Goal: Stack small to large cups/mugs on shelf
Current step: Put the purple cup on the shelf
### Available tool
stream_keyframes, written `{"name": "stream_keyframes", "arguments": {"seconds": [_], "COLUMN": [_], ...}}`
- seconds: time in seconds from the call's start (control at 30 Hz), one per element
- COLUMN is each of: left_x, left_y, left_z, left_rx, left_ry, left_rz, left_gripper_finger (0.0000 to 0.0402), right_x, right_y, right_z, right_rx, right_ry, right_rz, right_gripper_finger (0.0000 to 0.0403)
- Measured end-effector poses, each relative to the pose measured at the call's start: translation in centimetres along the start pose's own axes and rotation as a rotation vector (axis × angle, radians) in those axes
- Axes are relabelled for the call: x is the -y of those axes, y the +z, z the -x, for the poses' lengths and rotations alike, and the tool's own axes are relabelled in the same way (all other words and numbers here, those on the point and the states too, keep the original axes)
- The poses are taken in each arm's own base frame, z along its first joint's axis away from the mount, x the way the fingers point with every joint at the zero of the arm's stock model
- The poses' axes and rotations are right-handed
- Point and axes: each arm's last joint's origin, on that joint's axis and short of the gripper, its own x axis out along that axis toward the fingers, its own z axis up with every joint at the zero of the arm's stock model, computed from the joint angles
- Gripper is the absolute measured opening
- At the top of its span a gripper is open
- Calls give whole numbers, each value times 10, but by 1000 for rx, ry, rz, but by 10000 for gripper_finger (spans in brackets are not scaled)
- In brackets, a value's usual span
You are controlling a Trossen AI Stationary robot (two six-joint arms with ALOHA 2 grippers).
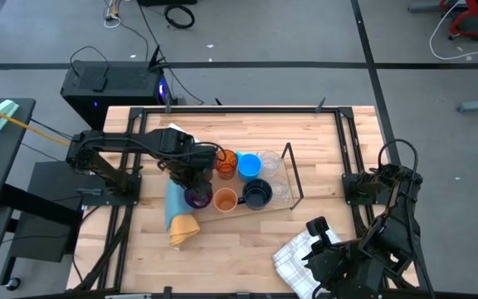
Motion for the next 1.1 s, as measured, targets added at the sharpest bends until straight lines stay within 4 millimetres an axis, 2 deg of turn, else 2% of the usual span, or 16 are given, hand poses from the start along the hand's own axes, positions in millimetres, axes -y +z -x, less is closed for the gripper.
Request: {"name": "stream_keyframes", "arguments": {"seconds": [0.4, 0.7, 1.1], "left_x": [1, 1, 10], "left_y": [-1, 0, 10], "left_z": [0, -1, -17], "left_rx": [-18, -18, -42], "left_ry": [-14, -14, 9], "left_rz": [-1, -1, -19], "left_gripper_finger": [31, 53, 77], "right_x": [0, 0, 0], "right_y": [0, 0, -1], "right_z": [0, 0, 0], "right_rx": [0, 0, -6], "right_ry": [0, 0, -2], "right_rz": [6, 8, 6], "right_gripper_finger": [74, 74, 74]}}
